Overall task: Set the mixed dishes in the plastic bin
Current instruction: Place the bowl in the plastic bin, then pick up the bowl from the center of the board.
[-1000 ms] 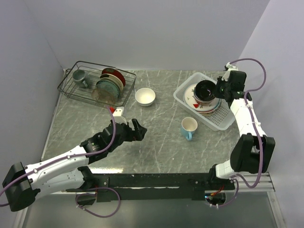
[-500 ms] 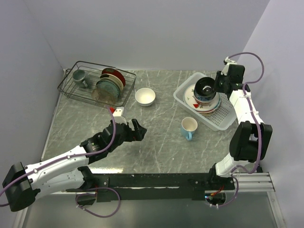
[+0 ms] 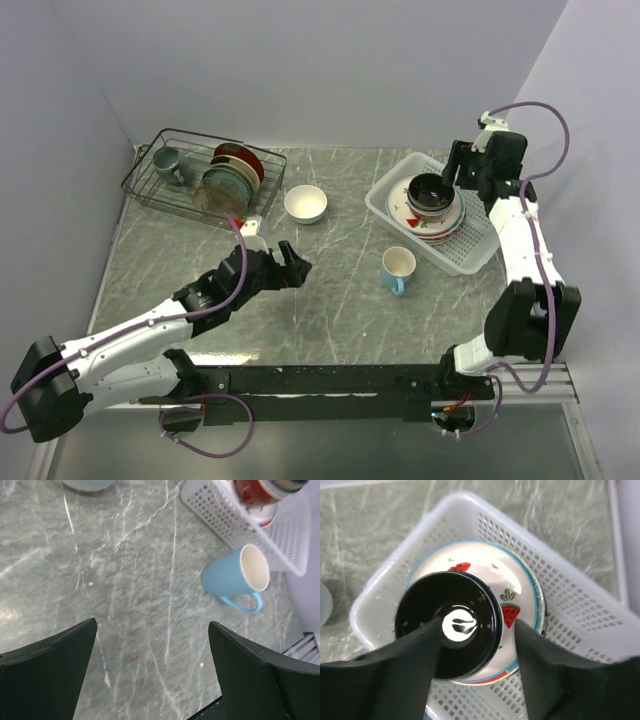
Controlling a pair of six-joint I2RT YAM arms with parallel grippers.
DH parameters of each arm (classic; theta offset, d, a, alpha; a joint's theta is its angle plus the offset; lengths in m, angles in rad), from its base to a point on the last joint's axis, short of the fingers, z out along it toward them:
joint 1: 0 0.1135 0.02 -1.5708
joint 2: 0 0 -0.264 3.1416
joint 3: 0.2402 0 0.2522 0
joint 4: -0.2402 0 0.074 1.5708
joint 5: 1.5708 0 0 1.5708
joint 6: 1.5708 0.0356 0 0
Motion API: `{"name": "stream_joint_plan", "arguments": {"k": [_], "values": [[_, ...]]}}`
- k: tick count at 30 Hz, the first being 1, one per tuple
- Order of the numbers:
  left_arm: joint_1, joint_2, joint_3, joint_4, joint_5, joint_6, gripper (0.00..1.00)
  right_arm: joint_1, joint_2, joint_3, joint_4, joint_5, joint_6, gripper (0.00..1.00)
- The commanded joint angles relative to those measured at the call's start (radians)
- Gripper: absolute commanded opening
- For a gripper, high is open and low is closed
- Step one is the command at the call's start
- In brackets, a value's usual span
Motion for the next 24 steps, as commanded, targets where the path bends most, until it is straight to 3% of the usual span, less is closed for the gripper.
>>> {"name": "stream_joint_plan", "arguments": {"k": [1, 5, 10, 13, 24], "values": [[0.049, 0.045, 0.079, 0.092, 0.071, -0.050, 0.99, -0.016, -0.186, -0.045, 0.071, -0.048, -0.050, 0.78], [0.089, 0.145, 0.136, 0.089, 0.097, -0.108, 0.99, -0.025, -0.313, -0.165, 0.068, -0.229, -0.144, 1.00], [0.117, 0.282, 0.266, 0.029, 0.045, -0.204, 0.99, -0.040, -0.494, -0.367, 0.114, -0.390, -0.172, 1.00], [0.131, 0.398, 0.375, -0.090, 0.004, -0.260, 0.99, -0.065, -0.583, -0.472, 0.154, -0.465, -0.160, 1.00], [0.204, 0.817, 0.736, -0.346, -0.067, -0.364, 0.99, -0.172, -0.674, -0.581, 0.194, -0.670, -0.125, 1.00]]}}
